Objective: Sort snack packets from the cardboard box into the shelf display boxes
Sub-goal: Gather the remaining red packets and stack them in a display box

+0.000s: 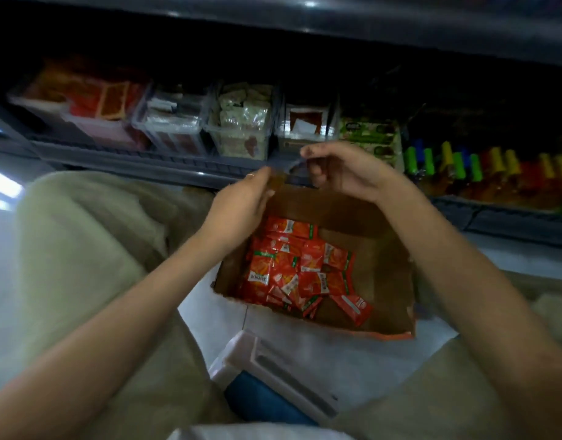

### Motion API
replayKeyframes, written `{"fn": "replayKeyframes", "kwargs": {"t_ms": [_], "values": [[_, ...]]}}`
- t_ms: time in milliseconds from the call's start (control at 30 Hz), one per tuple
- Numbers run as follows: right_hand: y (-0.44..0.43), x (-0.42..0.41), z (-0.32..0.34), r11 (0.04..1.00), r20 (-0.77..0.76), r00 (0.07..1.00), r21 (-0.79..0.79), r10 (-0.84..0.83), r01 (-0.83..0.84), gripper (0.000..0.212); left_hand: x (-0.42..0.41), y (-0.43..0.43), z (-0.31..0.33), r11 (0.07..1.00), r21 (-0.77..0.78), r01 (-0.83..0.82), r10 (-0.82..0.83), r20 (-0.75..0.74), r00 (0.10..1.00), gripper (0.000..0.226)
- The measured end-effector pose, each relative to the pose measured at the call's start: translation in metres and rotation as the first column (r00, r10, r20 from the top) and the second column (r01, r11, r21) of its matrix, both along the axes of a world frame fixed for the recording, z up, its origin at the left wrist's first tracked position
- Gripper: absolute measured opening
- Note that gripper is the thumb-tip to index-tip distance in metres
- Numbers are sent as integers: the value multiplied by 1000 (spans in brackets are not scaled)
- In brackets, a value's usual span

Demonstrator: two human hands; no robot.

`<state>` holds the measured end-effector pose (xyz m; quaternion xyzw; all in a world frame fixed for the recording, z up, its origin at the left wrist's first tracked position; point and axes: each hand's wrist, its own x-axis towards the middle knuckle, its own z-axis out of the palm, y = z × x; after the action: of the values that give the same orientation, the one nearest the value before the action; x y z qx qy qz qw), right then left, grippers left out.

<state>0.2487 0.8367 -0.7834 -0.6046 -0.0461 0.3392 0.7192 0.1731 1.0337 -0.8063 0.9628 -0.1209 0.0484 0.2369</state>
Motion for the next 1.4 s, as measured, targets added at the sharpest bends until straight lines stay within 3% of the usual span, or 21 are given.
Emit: {"fn": "replayKeyframes", "kwargs": {"t_ms": [100, 167, 267, 367, 433, 533, 667, 733, 833, 933, 1133, 1200, 1267, 1333, 1400], "values": [[-5, 3, 54, 993, -6, 997, 87, -83, 83, 40, 22, -8, 35, 930, -357, -83, 96, 18, 995, 15], [-7, 2, 85, 987, 231, 965, -71, -127, 147, 28, 36, -14, 62, 823, -561, -92, 82, -43, 996, 10], [-7, -5, 119, 926, 535, 843, -285, -62, 249, 10, 52, -26, 93, 722, -691, -38, 33, -20, 999, 8], [-6, -7, 137, 925, 602, 777, -161, -184, 345, 11, 69, -38, 122, 668, -740, 74, -36, 67, 997, 12], [-8, -1, 146, 899, 647, 718, -112, -258, 423, 9, 80, -46, 137, 677, -727, 118, -48, 117, 992, 17], [-18, 8, 160, 862, 702, 640, -72, -314, 501, 10, 97, -54, 146, 680, -716, 161, -41, 182, 982, 6], [-28, 22, 172, 868, 662, 651, -2, -371, 497, 17, 115, -64, 144, 686, -705, 176, 6, 248, 969, 7], [-28, 34, 179, 841, 728, 559, 46, -398, 539, 19, 124, -66, 141, 738, -649, 184, 68, 343, 937, 17], [-26, 61, 200, 759, 800, 338, 211, -496, 616, 19, 141, -62, 133, 833, -526, 172, 112, 464, 879, 44], [-23, 98, 219, 741, 795, 275, 296, -541, 603, 18, 159, -54, 125, 932, -341, 120, 101, 565, 819, 51], [-13, 160, 204, 725, 911, 309, -17, -272, 689, 21, 193, -49, 121, 1000, -9, 20, -10, 641, 768, 53], [-10, 165, 196, 659, 941, 315, -159, -124, 735, 29, 199, -52, 119, 999, 41, 8, -32, 632, 774, 55], [-9, 167, 190, 574, 966, 257, -193, -31, 796, 52, 202, -54, 116, 998, 65, 5, -46, 637, 770, 56], [-6, 167, 190, 561, 994, 113, -96, 5, 822, 80, 204, -56, 115, 998, 65, 5, -46, 648, 760, 54], [-3, 169, 196, 504, 982, 30, -122, 185, 855, 97, 206, -57, 116, 999, 46, 2, -32, 660, 750, 53]]}}
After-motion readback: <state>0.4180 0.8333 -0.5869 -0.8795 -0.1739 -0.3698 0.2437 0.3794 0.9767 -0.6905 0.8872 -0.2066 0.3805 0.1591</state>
